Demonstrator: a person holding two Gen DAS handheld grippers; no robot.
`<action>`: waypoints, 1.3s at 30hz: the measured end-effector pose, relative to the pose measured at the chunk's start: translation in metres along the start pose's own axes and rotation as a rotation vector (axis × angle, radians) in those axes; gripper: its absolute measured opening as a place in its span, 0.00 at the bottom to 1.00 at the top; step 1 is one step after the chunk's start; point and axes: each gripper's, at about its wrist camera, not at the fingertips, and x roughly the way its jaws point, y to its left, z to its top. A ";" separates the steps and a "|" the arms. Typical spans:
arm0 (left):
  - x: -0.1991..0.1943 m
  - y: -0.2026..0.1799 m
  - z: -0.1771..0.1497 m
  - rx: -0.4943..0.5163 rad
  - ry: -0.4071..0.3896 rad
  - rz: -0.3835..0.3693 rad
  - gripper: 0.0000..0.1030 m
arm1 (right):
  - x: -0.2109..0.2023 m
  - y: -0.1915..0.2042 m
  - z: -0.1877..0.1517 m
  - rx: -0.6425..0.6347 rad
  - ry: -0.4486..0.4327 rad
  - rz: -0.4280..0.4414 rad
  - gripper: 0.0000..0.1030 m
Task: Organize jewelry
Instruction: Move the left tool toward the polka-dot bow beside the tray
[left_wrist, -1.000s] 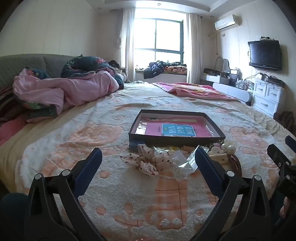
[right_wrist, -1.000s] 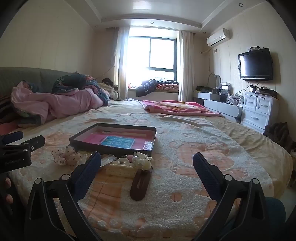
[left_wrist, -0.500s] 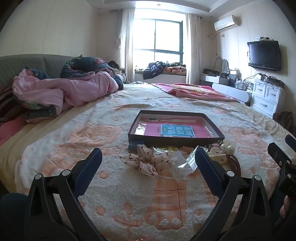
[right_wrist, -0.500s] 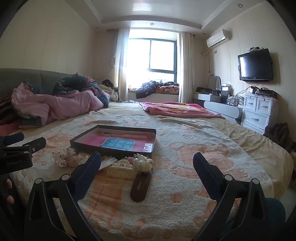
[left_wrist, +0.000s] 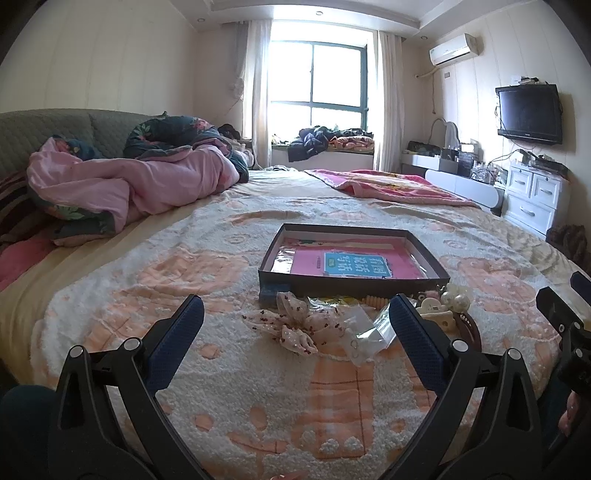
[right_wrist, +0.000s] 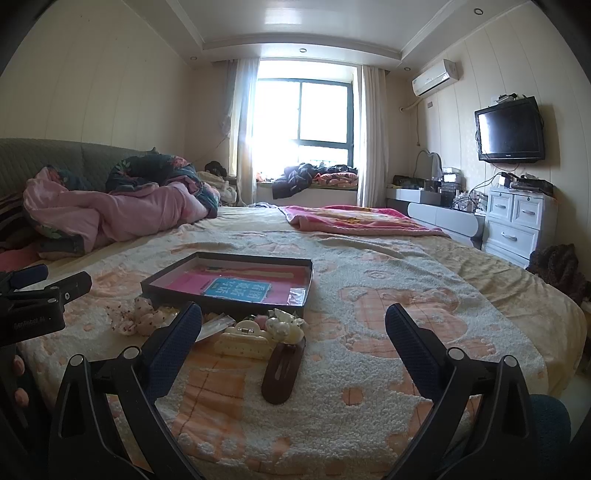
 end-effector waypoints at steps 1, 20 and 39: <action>0.000 0.000 0.000 0.000 -0.001 0.000 0.89 | 0.000 0.000 0.000 -0.002 0.001 0.001 0.94; -0.001 -0.001 0.000 0.001 -0.001 0.004 0.89 | 0.000 -0.001 -0.001 0.003 -0.004 -0.001 0.94; 0.000 0.001 0.001 -0.006 0.001 0.000 0.89 | -0.002 0.004 0.003 0.003 -0.002 0.003 0.94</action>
